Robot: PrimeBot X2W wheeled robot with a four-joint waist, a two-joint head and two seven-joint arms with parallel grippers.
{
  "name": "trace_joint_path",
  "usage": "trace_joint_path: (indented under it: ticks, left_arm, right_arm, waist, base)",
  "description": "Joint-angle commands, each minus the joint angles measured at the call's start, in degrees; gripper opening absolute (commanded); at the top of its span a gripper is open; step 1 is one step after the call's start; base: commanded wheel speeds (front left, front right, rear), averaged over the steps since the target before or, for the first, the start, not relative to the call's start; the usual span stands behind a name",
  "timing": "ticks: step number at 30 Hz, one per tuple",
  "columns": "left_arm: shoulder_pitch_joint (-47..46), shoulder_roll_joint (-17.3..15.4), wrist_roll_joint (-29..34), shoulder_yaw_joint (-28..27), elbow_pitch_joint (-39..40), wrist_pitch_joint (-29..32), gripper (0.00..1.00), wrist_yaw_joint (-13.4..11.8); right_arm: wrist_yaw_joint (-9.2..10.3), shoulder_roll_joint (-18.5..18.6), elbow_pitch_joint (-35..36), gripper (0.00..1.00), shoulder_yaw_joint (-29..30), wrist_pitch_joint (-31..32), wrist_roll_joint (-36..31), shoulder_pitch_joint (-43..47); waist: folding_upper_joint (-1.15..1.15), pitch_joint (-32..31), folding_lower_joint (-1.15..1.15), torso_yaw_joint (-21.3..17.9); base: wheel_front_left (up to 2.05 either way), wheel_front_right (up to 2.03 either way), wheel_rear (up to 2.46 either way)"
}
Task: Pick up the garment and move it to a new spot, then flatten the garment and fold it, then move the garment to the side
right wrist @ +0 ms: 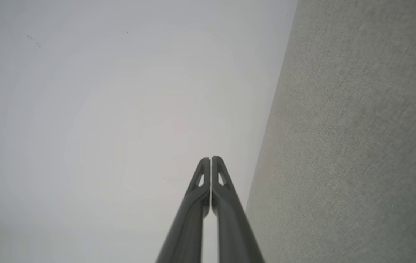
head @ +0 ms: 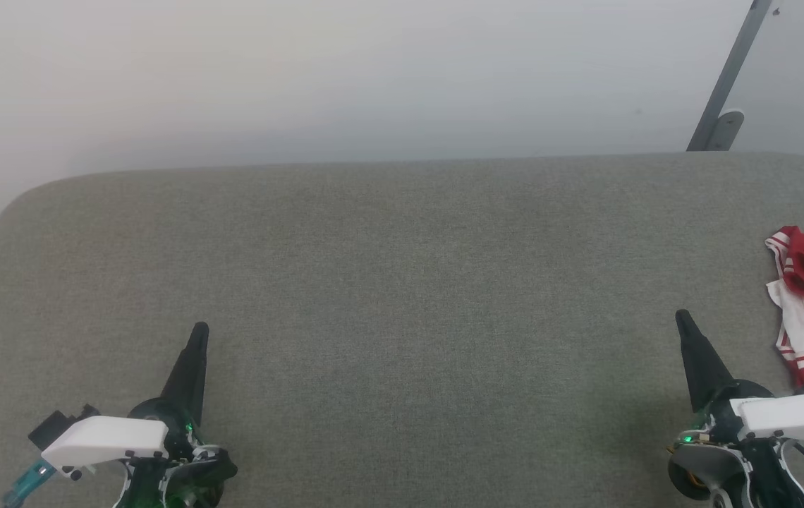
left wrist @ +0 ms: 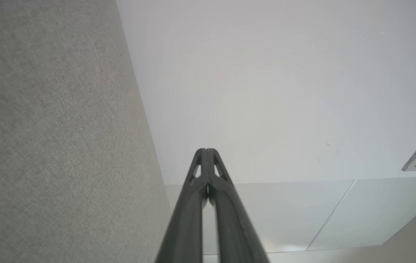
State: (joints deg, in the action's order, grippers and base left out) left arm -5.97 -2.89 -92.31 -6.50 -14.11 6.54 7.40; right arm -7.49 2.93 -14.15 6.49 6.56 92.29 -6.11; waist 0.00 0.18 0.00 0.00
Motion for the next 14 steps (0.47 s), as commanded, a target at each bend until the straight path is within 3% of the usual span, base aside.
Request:
trace_joint_path:
  ticks: [1,14]
  left_arm:
    - [-0.65,0.19,-0.13,-0.2,0.03,0.23,0.0,0.16]
    - [-0.65,0.2,-0.12,-0.21,0.03,0.24,0.0,0.16]
  right_arm:
    - [0.0,-0.09,0.24,0.0,0.11,0.16,0.24,-0.32]
    - [0.0,-0.09,0.24,0.0,0.1,0.15,0.24,-0.32]
  waist:
    - [0.0,0.0,0.0,0.0]
    - [0.0,0.0,0.0,0.0]
  base:
    - [0.0,0.0,0.0]
    - [0.0,0.0,0.0]
